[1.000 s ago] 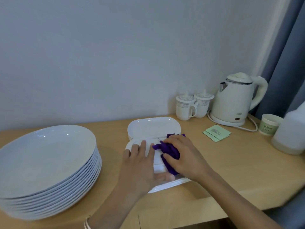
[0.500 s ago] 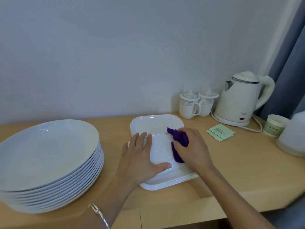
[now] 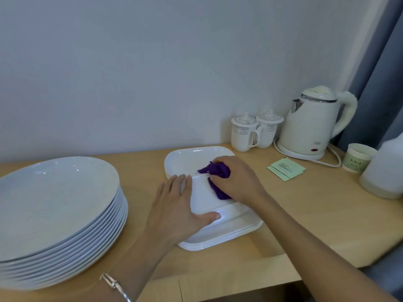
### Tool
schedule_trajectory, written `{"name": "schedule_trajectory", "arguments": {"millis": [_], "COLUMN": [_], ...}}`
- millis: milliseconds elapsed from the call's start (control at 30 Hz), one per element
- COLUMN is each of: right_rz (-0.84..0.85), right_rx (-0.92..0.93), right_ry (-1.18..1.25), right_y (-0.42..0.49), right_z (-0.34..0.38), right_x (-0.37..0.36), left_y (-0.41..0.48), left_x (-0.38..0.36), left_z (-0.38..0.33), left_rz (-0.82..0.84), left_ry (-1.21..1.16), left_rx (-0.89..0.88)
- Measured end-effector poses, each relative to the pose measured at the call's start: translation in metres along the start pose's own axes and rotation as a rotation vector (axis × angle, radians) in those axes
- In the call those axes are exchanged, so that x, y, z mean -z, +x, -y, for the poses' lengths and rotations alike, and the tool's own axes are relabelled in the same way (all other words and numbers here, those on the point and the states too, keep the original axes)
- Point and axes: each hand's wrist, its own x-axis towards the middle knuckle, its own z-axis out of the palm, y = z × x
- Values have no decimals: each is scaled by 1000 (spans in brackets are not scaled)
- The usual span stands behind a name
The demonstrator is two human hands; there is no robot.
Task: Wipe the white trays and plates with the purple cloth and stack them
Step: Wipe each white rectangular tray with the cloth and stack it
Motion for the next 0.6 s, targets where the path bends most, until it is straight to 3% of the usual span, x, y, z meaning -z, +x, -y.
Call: {"name": "schedule_trajectory", "arguments": {"millis": [100, 167, 233, 300, 467, 600], "right_rz": [-78, -32, 131, 213, 51, 22], "right_rx": [-250, -58, 113, 75, -185, 0], "right_ry": [40, -82, -54, -28, 143, 127], "right_y": [19, 20, 18, 25, 17, -45], "right_z": [-3, 10, 24, 25, -21, -27], "right_x": [4, -8, -19, -14, 24, 21], "left_y": [-2, -1, -2, -4, -5, -3], "left_x": [7, 6, 6, 8, 9, 7], "left_z": [-3, -2, -3, -3, -3, -2], "left_rz": [16, -16, -22, -18, -26, -31], "left_ry": [-3, -47, -101, -133, -171, -151], "left_rx": [31, 17, -18, -20, 4, 3]}}
